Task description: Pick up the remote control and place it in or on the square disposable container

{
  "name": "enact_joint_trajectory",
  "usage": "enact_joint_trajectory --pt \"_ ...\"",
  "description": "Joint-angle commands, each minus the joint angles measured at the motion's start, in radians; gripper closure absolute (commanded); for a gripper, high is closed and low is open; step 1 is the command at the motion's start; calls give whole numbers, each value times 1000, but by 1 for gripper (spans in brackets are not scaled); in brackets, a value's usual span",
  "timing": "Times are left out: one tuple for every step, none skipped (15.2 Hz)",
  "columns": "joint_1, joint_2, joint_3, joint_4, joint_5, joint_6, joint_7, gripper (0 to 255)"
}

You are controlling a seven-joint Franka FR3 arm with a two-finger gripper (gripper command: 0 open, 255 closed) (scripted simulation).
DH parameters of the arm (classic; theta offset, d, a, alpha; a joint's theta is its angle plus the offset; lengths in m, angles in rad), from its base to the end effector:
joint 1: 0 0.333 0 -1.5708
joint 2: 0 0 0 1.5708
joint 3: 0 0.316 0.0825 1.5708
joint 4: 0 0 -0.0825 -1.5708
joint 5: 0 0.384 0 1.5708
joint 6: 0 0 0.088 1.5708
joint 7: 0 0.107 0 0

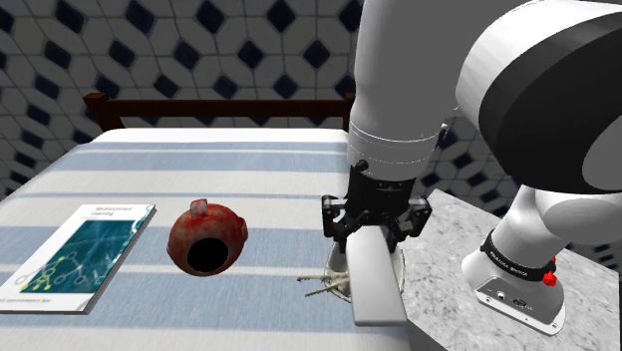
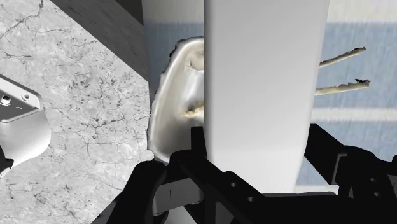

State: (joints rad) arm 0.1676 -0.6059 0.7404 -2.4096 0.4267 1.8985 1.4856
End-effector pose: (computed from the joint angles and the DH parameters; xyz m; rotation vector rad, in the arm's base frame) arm 0.2146 0.3530 0.4639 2.8754 -1.2539 -0.0165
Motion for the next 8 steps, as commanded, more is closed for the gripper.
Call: enact_joint_trajectory --pt "0 9 14 -19 6 29 2 255" --pt "0 13 20 -29 9 44 2 255" --pt "-1 17 26 -39 11 58 2 255" --pt "-1 22 33 -48 14 73 1 255" --pt "-2 27 39 -58 16 87 1 255" --pt "-3 31 44 -65 18 98 1 255" --pt "-3 31 44 -65 18 98 1 255" --pt "-3 31 44 -65 18 98 1 255"
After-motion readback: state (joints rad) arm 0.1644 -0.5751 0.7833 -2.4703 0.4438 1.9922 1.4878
